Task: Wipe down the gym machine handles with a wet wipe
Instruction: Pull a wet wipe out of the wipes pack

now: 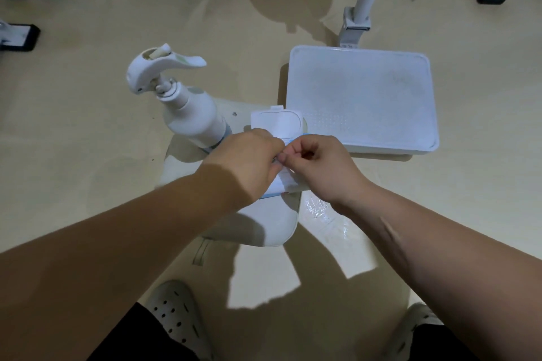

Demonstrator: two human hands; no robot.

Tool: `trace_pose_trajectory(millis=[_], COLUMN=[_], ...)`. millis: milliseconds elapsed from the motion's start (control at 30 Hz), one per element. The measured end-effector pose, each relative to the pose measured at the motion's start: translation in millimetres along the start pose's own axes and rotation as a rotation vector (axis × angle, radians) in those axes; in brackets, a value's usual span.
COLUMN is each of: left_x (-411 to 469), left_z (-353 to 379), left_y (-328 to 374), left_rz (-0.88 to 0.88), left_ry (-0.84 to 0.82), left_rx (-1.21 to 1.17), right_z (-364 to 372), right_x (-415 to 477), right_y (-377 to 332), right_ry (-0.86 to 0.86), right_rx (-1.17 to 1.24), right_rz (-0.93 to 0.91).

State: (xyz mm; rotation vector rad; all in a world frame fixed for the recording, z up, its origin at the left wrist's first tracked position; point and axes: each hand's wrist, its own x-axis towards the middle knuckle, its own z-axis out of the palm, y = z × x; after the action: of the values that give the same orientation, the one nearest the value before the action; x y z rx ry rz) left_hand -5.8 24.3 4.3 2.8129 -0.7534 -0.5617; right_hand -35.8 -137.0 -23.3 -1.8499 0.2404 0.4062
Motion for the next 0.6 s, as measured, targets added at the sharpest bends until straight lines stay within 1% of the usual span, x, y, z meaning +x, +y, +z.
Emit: trace_pose_trajectory(millis=[33, 100, 200, 267, 333, 433, 500, 600], left_x=[0, -1, -2, -3, -4, -7, -10, -16], left_z=[-1, -2, -3, -3, -5, -7, -8, -11], left_y=[1, 1, -1, 0, 0, 0, -1, -1], left_rz=[-0.004, -0.022, -0.045, -0.062, -0.095, -0.118, -0.103, -0.065], left_ry=[0.016, -0.022, -0.106, -0.138, -0.160, -0.200, -0.237, -0.326], left_rx=[0.002, 0.063, 0.239, 0.335, 0.386, 0.415, 0.420, 0.436], right_z=[-3, -10, -21, -25, -22, -14, -8, -1], right_x=[-1, 0, 8, 13, 16, 17, 19, 23], right_y=[-2, -4, 0, 5, 7, 10, 13, 16], right_ry=[-0.034, -0.076, -0.001, 0.044, 0.038, 0.016, 0.028, 0.048], right_rx=[0.034, 0.029, -0.028, -0.150, -0.342, -0.593, -0.686, -0.758], right_rz=[0.014, 0.042, 0.040, -0.008, -0.096, -0.309, -0.443, -0.532])
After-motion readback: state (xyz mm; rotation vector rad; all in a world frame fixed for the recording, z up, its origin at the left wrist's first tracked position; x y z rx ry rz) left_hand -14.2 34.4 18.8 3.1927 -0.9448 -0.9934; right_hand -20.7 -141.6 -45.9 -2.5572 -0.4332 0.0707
